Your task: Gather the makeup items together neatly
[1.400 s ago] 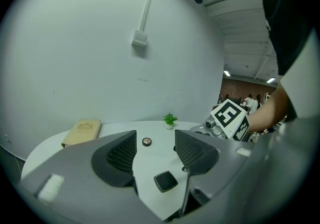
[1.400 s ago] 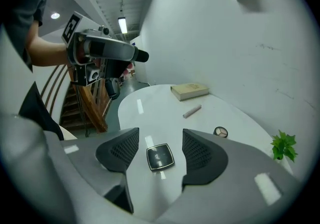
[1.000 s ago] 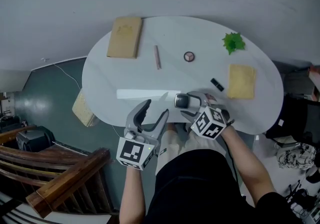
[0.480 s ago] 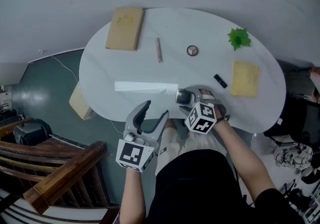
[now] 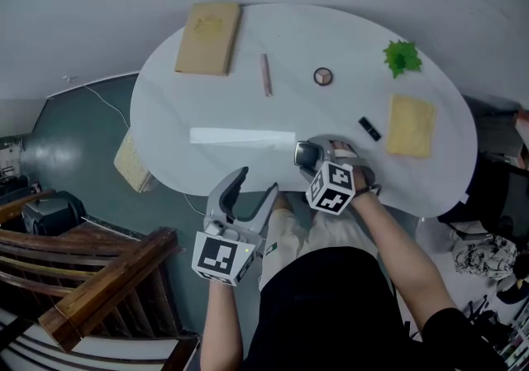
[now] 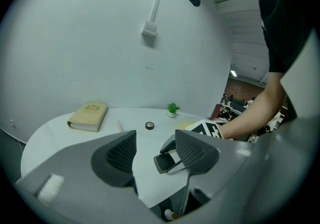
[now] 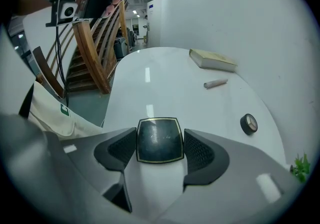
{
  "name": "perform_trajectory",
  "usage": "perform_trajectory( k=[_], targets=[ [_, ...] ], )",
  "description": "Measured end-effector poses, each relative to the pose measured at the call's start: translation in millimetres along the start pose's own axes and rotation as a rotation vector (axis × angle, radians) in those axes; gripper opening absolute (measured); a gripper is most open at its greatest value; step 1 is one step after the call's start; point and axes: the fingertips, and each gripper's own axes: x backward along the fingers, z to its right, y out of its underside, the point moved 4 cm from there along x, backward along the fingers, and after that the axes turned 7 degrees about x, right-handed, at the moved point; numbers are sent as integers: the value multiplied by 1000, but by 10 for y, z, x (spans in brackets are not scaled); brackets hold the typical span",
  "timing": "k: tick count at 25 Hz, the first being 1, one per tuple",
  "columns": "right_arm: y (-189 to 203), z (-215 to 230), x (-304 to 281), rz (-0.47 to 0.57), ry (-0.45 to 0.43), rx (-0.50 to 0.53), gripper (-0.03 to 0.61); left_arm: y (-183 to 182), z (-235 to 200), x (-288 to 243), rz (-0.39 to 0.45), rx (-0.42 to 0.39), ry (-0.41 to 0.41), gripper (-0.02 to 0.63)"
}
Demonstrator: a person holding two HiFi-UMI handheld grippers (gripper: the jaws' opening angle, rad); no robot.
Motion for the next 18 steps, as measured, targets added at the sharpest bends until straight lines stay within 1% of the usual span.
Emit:
perform_trajectory(
  k=[10,18],
  targets=[
    [-1,2,-16,-13,-6,19,298,59,14,52,5,12,-12,229],
    [-5,5,-7,-16,-5,22,296,48,7,94,18,6,-23,229]
  ],
)
